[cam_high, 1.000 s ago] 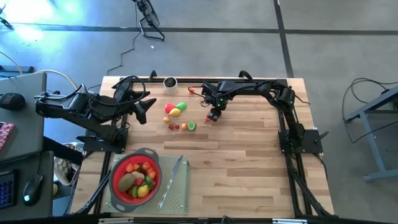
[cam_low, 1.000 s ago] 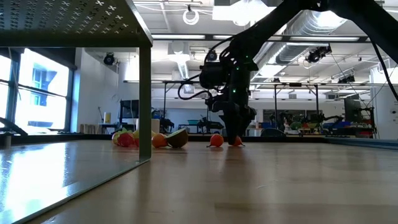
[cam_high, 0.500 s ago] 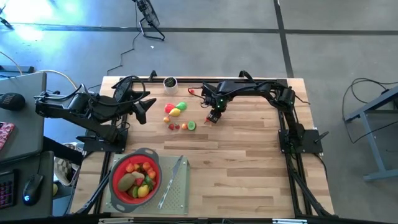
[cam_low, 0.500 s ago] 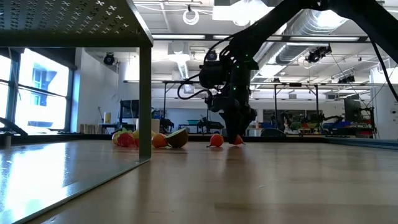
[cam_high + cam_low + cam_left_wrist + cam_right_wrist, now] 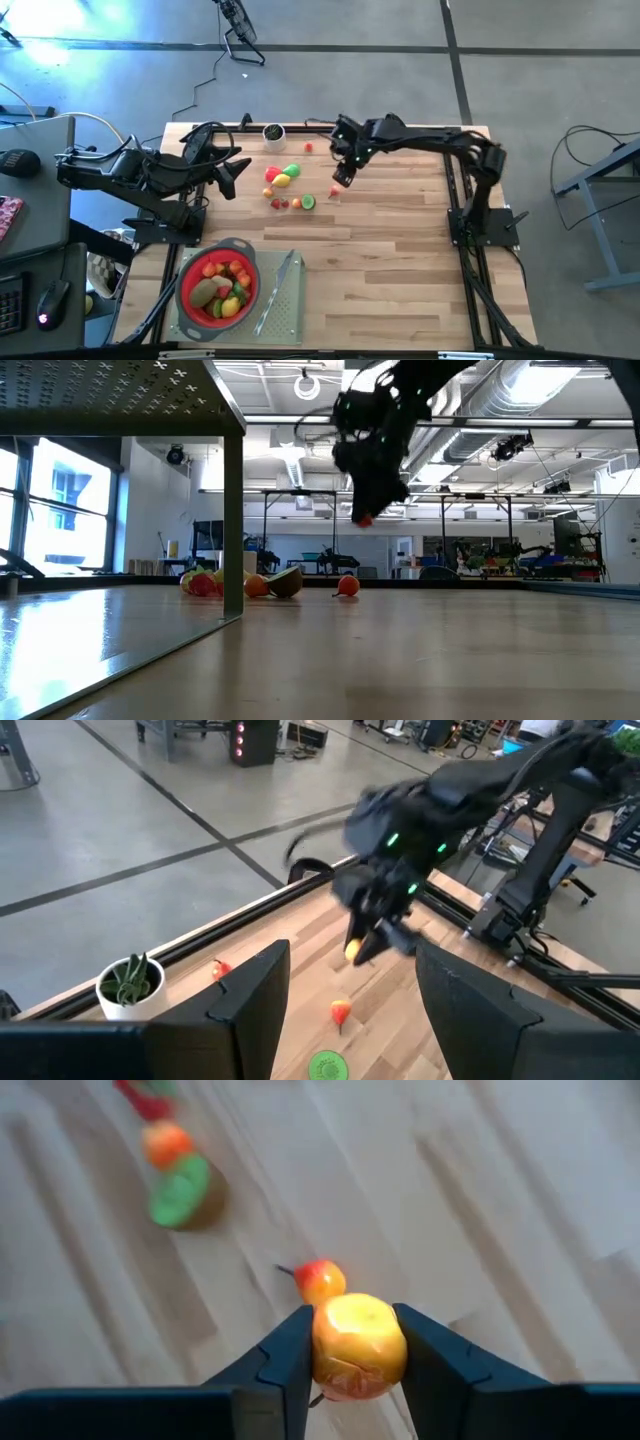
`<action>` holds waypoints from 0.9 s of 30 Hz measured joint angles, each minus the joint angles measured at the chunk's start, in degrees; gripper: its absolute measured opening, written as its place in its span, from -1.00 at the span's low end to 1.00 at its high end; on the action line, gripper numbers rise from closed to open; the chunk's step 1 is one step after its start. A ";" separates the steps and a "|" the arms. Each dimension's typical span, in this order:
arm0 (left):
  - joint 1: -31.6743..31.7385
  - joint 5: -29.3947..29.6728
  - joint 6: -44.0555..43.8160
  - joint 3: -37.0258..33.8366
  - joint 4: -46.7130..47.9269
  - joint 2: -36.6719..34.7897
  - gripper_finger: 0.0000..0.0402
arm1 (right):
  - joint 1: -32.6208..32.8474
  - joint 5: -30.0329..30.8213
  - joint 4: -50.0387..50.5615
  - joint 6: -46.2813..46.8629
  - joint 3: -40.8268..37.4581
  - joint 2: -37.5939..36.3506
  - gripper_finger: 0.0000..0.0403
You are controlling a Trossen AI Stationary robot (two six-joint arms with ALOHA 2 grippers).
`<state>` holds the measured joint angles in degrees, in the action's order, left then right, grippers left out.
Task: Pick & Place Fruit
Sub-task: Put the pear into the red strainer bowl on the shelf
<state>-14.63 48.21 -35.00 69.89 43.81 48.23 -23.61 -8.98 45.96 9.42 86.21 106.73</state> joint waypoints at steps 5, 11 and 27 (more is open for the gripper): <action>0.00 0.02 0.00 0.00 -0.01 0.00 0.06 | 0.43 0.13 -4.22 2.61 0.02 -7.41 -0.38; 0.00 0.02 0.00 0.00 -0.07 0.00 0.06 | 1.46 -0.13 -13.16 5.67 0.07 -15.10 -0.42; 0.00 -1.50 -2.89 0.00 -0.54 0.00 0.06 | 8.38 -0.16 -28.18 5.92 0.09 -20.19 -0.41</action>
<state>-14.63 46.71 -37.89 69.89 43.27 48.23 -15.23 -9.14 17.78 15.33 86.30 86.54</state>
